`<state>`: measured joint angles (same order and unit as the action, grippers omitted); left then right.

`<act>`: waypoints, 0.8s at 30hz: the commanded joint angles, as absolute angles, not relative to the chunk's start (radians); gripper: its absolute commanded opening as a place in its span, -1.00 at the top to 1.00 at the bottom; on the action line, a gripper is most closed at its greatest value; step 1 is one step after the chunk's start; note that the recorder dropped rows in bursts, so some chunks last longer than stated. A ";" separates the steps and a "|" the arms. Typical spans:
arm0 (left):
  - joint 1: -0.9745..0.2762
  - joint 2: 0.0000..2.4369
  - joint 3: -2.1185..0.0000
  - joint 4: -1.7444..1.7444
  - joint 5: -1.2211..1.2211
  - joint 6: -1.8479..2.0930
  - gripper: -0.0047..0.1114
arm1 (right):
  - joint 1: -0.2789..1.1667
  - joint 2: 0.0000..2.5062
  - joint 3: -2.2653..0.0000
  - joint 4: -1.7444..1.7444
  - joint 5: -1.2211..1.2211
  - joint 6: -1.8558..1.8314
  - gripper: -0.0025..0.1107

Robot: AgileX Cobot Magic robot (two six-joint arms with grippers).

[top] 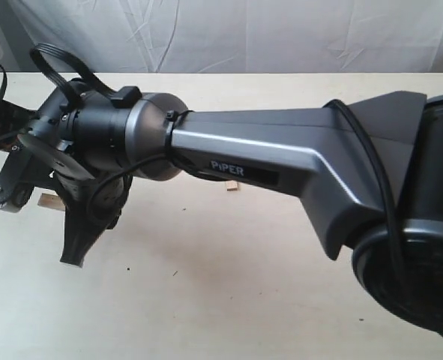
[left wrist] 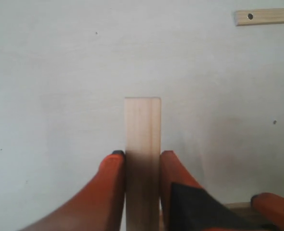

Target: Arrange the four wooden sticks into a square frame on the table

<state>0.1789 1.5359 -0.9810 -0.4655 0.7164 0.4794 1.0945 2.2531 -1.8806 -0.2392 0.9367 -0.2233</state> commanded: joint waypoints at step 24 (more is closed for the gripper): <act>0.139 1.518 -0.987 -0.444 0.693 0.482 0.92 | 1.095 2.191 -1.880 -0.163 0.830 -0.301 0.96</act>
